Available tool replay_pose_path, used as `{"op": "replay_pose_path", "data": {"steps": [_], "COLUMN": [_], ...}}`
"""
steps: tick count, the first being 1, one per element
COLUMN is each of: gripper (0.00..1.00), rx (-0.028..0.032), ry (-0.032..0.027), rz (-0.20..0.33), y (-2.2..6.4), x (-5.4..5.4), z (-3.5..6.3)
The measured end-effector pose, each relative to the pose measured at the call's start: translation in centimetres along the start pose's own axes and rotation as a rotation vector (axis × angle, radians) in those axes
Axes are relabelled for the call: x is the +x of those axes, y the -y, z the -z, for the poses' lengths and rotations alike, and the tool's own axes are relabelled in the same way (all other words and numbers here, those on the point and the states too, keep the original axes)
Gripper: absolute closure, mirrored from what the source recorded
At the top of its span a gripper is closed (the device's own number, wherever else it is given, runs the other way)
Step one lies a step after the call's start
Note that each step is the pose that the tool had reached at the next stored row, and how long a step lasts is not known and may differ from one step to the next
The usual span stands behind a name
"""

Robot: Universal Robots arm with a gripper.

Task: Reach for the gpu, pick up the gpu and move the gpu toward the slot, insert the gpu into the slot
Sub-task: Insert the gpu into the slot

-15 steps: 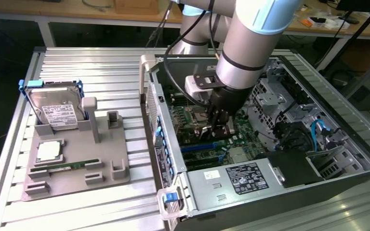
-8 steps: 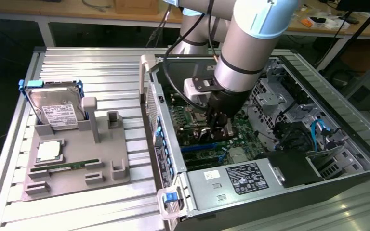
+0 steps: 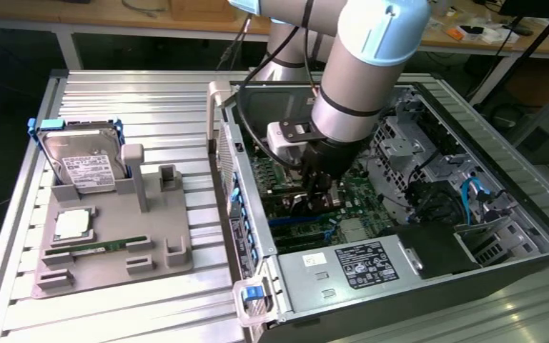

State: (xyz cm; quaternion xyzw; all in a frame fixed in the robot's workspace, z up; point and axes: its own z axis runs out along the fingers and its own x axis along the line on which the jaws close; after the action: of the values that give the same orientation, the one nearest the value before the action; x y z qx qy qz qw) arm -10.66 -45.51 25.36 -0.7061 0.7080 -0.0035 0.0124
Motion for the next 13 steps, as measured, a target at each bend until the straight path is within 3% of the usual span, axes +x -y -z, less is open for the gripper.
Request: {"op": "replay_pose_path", "data": {"steps": [5,13], "gripper": [0.73,0.73], "rx": [0.0003,0.0004], "ry": [0.0005,0.0006], "rz": [0.000,0.000], "y": [-0.24,-0.22], "x": [0.00,-0.01], "z": [-0.36,0.38]}}
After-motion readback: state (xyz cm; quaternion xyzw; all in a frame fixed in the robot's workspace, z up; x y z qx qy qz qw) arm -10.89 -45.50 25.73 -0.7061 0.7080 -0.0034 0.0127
